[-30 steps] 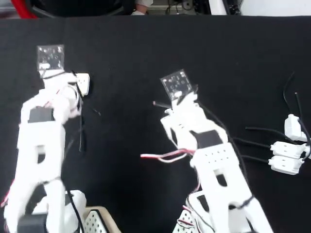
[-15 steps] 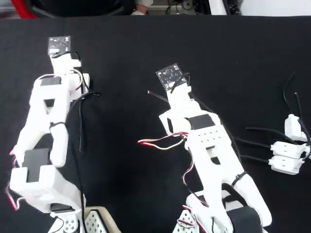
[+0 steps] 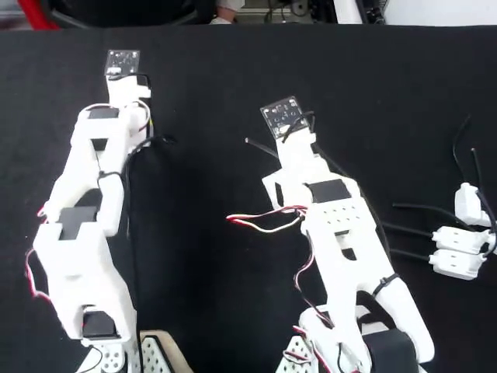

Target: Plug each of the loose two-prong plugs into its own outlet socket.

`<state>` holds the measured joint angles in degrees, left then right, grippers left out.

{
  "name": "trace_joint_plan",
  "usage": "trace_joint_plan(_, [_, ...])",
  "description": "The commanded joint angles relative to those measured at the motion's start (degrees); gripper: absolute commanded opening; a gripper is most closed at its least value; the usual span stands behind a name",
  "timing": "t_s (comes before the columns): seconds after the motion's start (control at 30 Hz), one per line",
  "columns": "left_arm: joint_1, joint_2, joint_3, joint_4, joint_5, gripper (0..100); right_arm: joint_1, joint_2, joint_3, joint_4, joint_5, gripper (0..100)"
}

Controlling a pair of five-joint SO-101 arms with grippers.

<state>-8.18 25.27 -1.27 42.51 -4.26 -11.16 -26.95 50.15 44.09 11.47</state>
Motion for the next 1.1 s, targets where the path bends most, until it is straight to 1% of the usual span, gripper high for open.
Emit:
trace_joint_plan(0.0, [-2.9,5.5,-9.5,-1.1,-0.4,11,0.8,0.1,-3.6,-0.9,0.5,1.2])
trace_joint_plan(0.13, [-3.6,9.8,-13.1,-1.1,-0.5,11,0.8,0.1,-3.6,-0.9,0.5,1.2])
trace_joint_plan(0.2, [-3.6,10.2,-14.0,0.8,-0.6,12,0.8,0.1,-3.6,-0.9,0.5,1.2])
trace_joint_plan(0.33, [-3.6,10.7,-17.1,7.4,-0.7,18,0.8,0.1,-3.6,-0.9,0.5,1.2])
trace_joint_plan(0.47, [-5.5,10.7,-17.6,9.6,-3.7,23,0.8,0.1,-3.6,-0.9,0.5,1.2])
trace_joint_plan(0.77, [-7.5,11.1,-16.0,9.2,-4.7,23,0.8,0.1,-3.5,-0.9,0.5,1.2])
trace_joint_plan(0.93, [-7.7,14.3,-18.9,9.7,-4.7,23,0.8,0.1,-3.5,-0.9,0.5,1.2])
trace_joint_plan(1.07, [-7.6,14.9,-19.9,9.8,-4.7,15,0.8,0.1,-3.5,-0.9,0.5,1.2])
